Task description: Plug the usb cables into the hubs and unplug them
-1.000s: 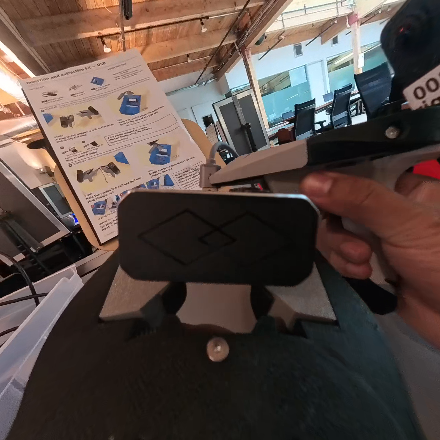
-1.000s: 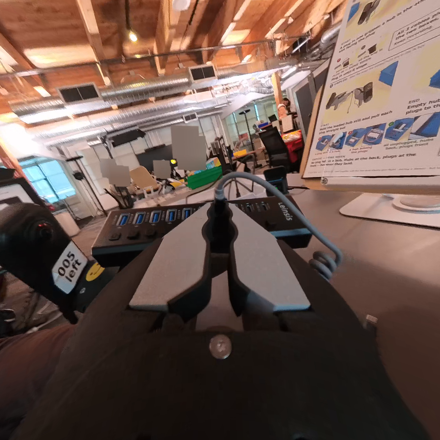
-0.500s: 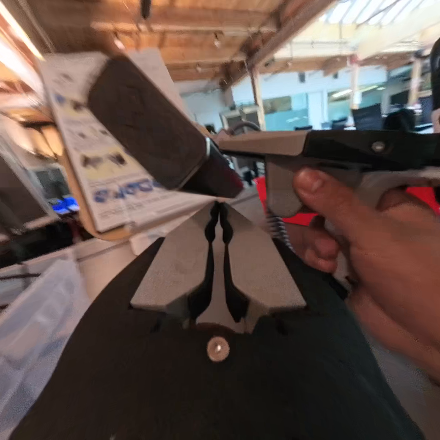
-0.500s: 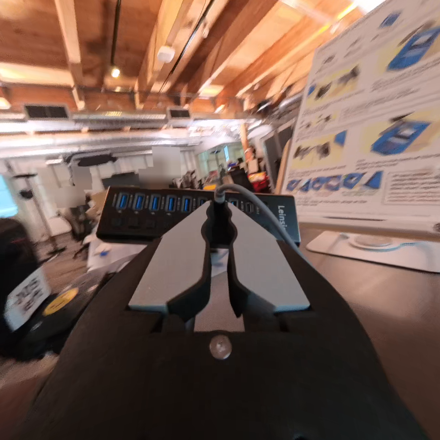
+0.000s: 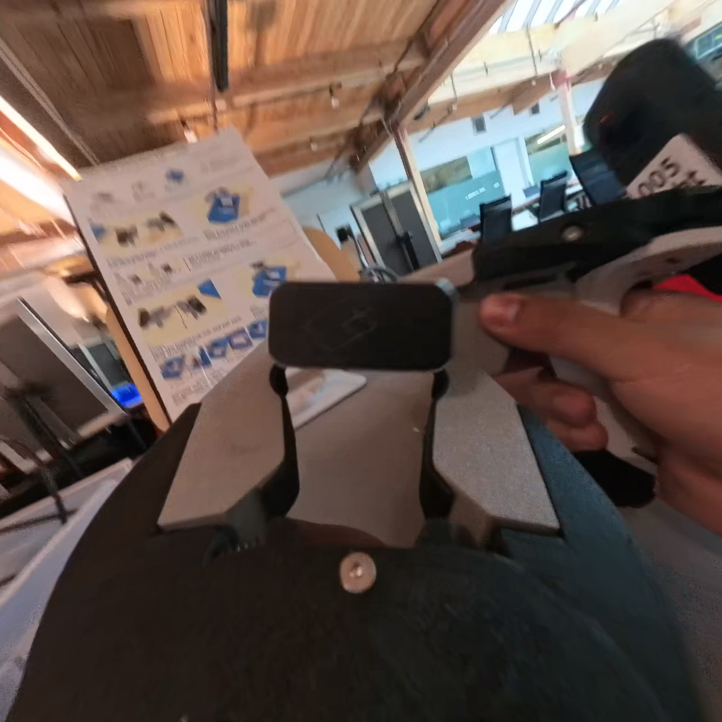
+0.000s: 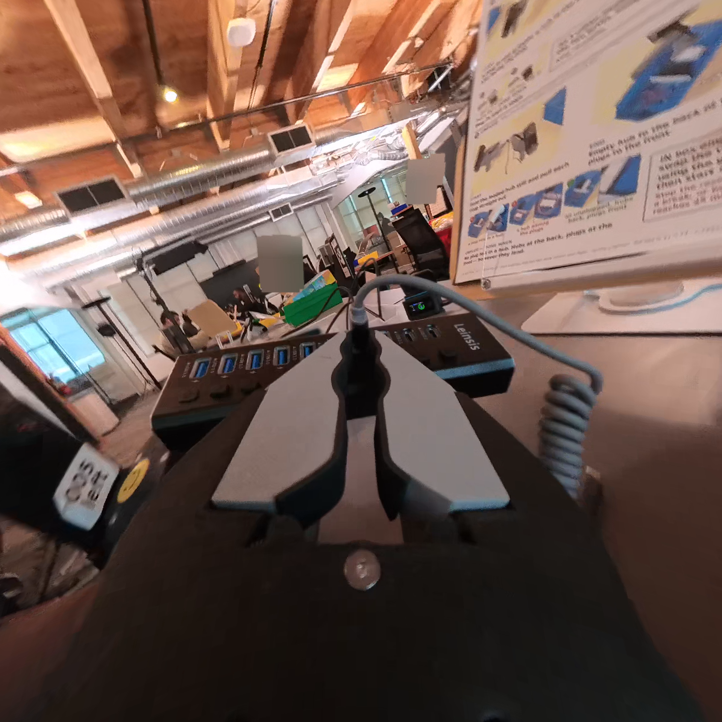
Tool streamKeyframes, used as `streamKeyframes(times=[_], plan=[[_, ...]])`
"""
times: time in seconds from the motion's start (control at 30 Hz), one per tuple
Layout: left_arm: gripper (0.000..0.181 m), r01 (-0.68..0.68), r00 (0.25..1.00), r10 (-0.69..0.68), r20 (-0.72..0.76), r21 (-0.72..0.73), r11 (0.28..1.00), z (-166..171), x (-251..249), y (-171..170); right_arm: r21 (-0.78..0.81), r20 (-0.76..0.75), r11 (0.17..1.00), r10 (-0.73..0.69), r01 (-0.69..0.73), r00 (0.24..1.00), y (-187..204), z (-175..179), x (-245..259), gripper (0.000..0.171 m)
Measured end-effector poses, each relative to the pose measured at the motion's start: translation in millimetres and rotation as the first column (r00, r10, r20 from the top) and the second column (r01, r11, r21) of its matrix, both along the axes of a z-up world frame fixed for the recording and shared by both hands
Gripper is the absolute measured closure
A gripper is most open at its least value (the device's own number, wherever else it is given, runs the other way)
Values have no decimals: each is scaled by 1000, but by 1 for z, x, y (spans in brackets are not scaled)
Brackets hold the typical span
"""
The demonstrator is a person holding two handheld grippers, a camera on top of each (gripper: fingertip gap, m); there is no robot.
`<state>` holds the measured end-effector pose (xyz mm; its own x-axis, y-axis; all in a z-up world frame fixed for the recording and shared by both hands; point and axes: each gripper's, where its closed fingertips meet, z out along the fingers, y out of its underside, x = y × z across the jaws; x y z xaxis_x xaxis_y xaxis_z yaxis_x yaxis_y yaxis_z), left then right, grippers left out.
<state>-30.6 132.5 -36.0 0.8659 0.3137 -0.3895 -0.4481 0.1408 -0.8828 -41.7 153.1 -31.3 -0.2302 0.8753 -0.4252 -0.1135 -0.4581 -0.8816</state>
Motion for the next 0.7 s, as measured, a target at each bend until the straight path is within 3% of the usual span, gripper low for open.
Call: streamKeyframes(times=[0.03, 0.17, 0.43, 0.6, 0.7], plan=[[108, -13, 999, 15, -52, 40, 999, 6, 5, -3, -25, 6, 1000, -12, 12, 1000, 3, -3, 0, 167], [110, -24, 995, 32, -94, 76, 997, 9, 12, -6, -45, 5, 998, -45, 45, 999, 5, -6, 1, 166], [111, 102, 987, -118, 107, 145, 984, 19, 1, -21, 25, -34, 1000, -10, 11, 999, -3, 3, 7, 167], [108, 146, 967, -157, 201, 65, 987, 2, -5, -6, -62, -51, 998, -12, 9, 999, 4, 3, 11, 166], [106, 152, 965, -168, 200, 96, 984, 6, -6, -8, -106, -58, 994, 24, -30, 998, 0, 5, 12, 166]])
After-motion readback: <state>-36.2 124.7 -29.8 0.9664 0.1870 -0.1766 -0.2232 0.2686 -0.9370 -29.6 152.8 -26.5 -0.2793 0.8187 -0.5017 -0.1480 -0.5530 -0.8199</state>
